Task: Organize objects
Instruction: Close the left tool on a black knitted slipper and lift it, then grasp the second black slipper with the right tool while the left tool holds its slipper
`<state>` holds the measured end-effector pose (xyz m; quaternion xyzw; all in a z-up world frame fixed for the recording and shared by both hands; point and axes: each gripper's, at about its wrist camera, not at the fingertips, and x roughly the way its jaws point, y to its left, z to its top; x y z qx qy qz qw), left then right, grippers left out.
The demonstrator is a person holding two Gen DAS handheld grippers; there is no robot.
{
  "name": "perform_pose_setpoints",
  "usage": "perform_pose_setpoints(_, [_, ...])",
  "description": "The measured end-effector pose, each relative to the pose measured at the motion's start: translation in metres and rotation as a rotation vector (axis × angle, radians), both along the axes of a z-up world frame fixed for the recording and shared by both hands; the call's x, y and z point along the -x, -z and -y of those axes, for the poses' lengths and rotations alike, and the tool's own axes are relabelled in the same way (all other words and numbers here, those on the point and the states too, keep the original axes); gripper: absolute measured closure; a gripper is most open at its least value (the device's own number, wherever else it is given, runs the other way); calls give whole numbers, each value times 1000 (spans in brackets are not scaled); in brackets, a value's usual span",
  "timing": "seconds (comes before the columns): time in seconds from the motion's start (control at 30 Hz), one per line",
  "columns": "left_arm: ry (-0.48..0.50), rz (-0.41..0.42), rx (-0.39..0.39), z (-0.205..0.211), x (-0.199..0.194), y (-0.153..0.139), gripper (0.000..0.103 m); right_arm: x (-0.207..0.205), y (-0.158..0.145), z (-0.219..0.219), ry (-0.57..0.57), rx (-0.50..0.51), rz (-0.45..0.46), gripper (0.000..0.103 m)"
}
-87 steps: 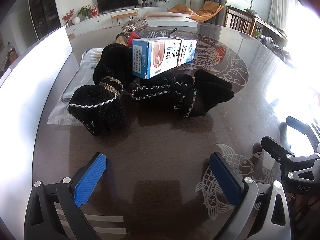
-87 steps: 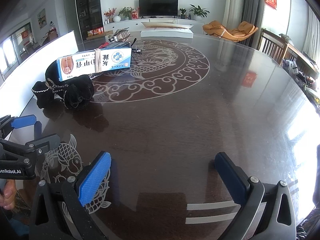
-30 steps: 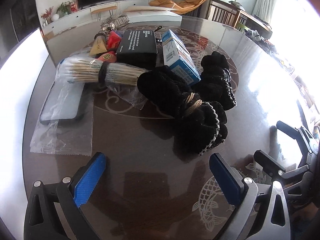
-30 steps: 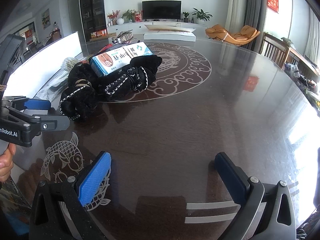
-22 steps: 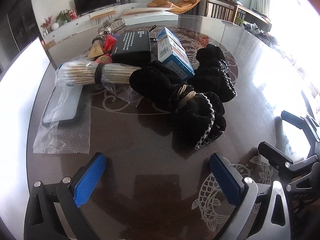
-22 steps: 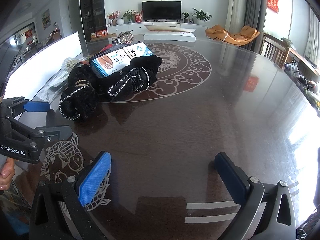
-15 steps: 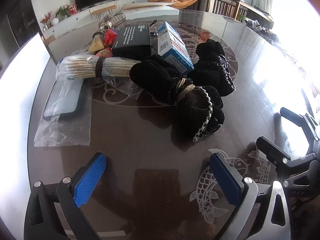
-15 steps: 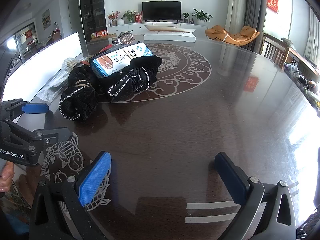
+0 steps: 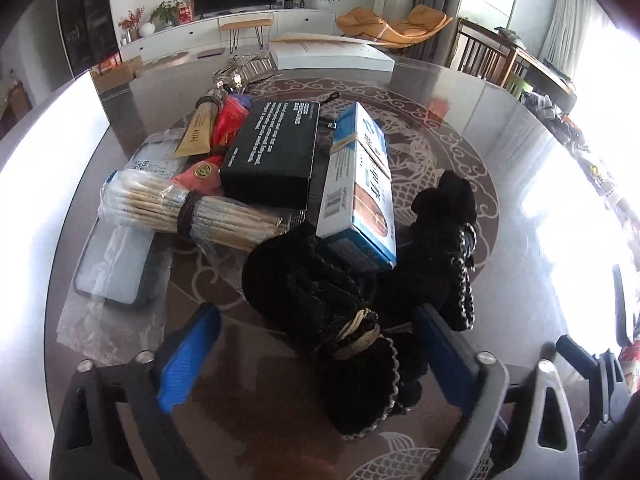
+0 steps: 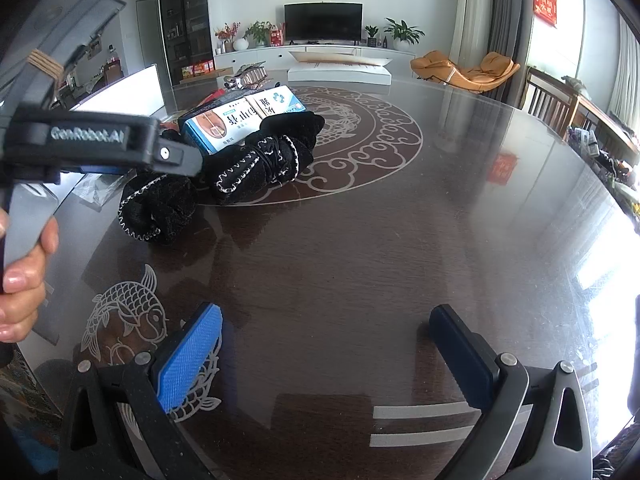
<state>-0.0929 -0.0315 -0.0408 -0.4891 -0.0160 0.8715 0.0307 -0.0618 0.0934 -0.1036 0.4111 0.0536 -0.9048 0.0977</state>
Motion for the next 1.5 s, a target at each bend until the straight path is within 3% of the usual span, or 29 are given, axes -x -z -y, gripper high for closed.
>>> perform_pose_setpoints(0.1, [42,16,-23,7,-16,5,53,0,0,0,0,0,-1,0])
perform_pose_setpoints(0.27, [82,48,-45,40,-45,6,55,1,0,1,0,0,-1,0])
perform_pose_setpoints(0.43, [99,75,-19,61,-56,3,52,2,0,2,0,1,-1,0])
perform_pose_setpoints(0.47, [109,70,-25,62,-56,2,45,1,0,1,0,1,-1,0])
perform_pose_setpoints(0.5, [126,63,-28,61,-57,0,31,1,0,1,0,1,-1,0])
perform_pose_setpoints(0.57, [166,41,6,51,-55,-2,22,1,0,1,0,1,-1,0])
perform_pose_setpoints(0.67, [208,32,65,35,-51,2,22,1,0,1,0,1,-1,0])
perform_pose_setpoints(0.77, [212,54,68,29,-46,9,23,2,0,2,1,1,-2,0])
perform_pose_setpoints(0.83, [198,57,64,30,-46,10,39,2,0,2,0,2,-3,0])
perform_pose_setpoints(0.9, [195,38,71,29,-49,8,61,3,0,2,0,2,-3,0])
perform_pose_setpoints(1.0, [182,29,60,33,-57,7,68,4,0,2,-3,1,-2,0])
perform_pose_setpoints(1.1, [142,23,17,43,-68,6,69,8,-1,1,-26,-4,43,0])
perform_pose_setpoints(1.17, [125,17,-6,49,-75,7,69,15,-5,-10,26,42,78,0])
perform_pose_setpoints(1.3, [122,-1,-30,54,-84,7,69,57,-28,-25,133,318,181,5])
perform_pose_setpoints(1.47, [106,-14,-47,57,-84,3,69,132,-40,17,145,334,288,14])
perform_pose_setpoints(1.5, [103,-20,-49,58,-85,1,69,145,-35,25,149,341,314,23])
